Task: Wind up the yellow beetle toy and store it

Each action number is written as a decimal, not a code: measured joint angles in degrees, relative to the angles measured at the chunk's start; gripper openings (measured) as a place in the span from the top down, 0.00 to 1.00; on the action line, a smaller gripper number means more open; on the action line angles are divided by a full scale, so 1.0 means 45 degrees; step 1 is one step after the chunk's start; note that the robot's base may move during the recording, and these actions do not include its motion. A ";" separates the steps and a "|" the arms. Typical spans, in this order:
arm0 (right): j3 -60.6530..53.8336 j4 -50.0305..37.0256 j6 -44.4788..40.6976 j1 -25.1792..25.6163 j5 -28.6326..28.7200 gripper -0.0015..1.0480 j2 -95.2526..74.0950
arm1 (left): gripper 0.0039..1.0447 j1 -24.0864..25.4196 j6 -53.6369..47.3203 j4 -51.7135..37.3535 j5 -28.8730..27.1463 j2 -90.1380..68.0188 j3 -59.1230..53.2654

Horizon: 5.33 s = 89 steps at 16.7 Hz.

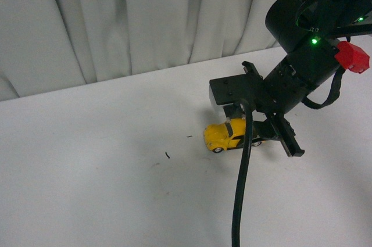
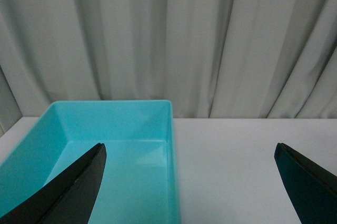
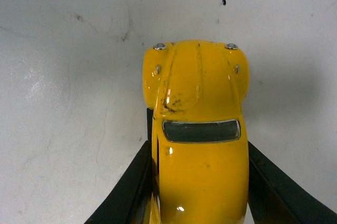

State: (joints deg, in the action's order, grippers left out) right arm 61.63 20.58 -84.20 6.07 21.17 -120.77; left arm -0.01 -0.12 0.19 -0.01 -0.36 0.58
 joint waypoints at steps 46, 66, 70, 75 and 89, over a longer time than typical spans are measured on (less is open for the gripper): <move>-0.1389 0.0573 -0.0787 0.1409 0.0121 0.07 0.0563 | 0.06 0.0000 0.0005 0.0000 -0.0005 0.0000 0.0000; -0.5751 -1.2356 1.4547 -0.1326 -0.4726 0.61 1.1113 | 0.06 0.0000 0.0005 0.0000 -0.0010 0.0000 0.0000; -0.9598 -0.9248 1.8166 -0.1345 -0.4697 0.98 1.6951 | 0.06 0.0000 0.0005 0.0000 0.0005 0.0000 0.0000; -1.2065 -0.9034 1.8486 -0.1345 -0.4707 0.98 2.0682 | 0.06 0.0000 0.0005 0.0000 -0.0005 0.0005 0.0000; -1.3260 -0.7587 1.8520 -0.1345 -0.4707 0.98 2.3465 | 0.06 0.0000 0.0005 0.0000 -0.0005 0.0000 0.0000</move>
State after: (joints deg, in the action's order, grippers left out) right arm 1.96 -13.56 -0.86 0.01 -0.01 -15.18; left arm -0.01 -0.10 0.19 -0.03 -0.36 0.58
